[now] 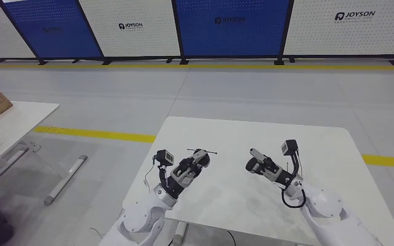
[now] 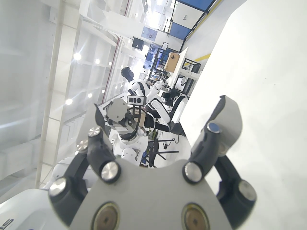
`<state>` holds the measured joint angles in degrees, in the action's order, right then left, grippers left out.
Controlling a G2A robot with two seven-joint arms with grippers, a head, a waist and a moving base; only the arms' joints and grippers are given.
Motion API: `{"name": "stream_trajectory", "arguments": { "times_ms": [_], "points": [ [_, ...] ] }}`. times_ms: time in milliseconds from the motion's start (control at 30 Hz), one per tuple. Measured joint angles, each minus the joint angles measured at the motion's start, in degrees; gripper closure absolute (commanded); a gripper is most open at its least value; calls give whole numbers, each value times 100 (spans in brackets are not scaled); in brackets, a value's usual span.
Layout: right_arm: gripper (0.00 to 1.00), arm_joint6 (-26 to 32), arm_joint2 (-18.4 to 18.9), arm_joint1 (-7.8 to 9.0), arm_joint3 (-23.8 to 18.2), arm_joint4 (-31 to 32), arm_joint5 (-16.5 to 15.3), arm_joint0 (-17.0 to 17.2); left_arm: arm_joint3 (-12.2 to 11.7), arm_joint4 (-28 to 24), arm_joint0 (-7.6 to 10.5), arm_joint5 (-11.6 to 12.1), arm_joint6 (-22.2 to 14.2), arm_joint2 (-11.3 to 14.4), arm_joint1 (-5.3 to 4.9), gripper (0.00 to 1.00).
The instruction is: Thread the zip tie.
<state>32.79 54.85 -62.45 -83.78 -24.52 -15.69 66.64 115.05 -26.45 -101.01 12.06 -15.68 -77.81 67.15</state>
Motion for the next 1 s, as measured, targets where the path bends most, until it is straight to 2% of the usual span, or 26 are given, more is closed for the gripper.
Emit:
{"name": "stream_trajectory", "arguments": {
  "times_ms": [100,267,367,467,600,767,1000],
  "points": [
    [0,0,0,0,0,0,0,0,5,0,86,63,73,51,14,100],
    [0,0,0,0,0,0,0,0,306,76,-54,355,140,-48,13,100],
    [0,0,0,0,0,0,0,0,427,62,-123,339,134,-97,9,100],
    [0,0,0,0,0,0,0,0,417,49,-130,293,116,-109,8,100],
    [0,0,0,0,0,0,0,0,202,59,-44,131,108,-41,14,100],
    [0,0,0,0,0,0,0,0,-215,277,179,-133,192,99,28,100],
    [0,0,0,0,0,0,0,0,-699,675,350,-254,329,221,39,100]
  ]
}}
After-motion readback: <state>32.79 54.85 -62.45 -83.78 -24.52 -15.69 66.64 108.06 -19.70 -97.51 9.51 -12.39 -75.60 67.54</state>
